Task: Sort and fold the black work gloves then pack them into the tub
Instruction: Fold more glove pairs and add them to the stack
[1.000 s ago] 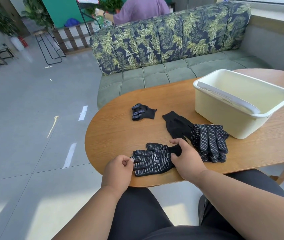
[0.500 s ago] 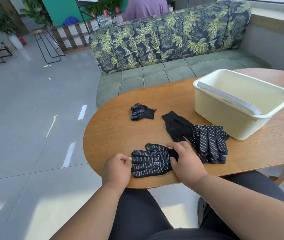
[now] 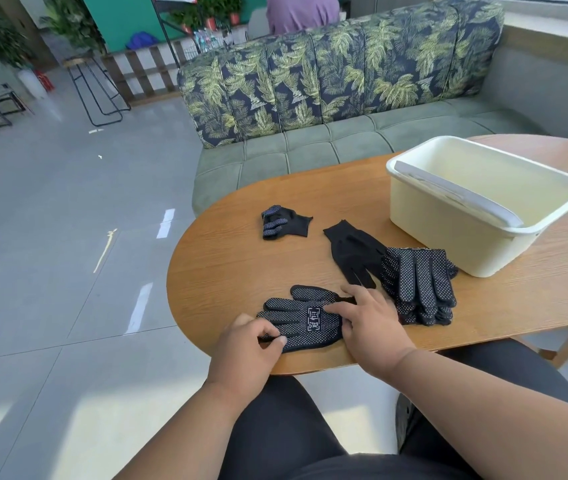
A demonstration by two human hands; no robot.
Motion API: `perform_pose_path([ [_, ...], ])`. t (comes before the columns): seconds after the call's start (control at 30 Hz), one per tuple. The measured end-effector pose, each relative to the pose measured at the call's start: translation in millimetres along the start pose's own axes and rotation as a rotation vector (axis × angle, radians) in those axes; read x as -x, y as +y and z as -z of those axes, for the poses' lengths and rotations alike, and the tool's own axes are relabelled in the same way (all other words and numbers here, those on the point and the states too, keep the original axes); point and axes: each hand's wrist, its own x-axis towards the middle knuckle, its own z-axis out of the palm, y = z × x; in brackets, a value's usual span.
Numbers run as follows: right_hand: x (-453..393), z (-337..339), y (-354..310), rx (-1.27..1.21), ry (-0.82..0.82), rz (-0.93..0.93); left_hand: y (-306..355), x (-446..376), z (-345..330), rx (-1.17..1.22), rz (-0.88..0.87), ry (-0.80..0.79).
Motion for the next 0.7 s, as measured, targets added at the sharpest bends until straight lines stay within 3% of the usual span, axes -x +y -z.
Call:
perform_pose_path([
  [0.4, -0.2, -4.3, 1.5, 0.009, -0.067, -0.011, -5.1, -0.3, 11.3, 0.026, 0.074, -0.045],
  [0.7, 0.1, -8.9, 3.8, 0.030, -0.054, 0.003, 14.1, -50.2, 13.0, -0.103, 0.128, 0.083],
])
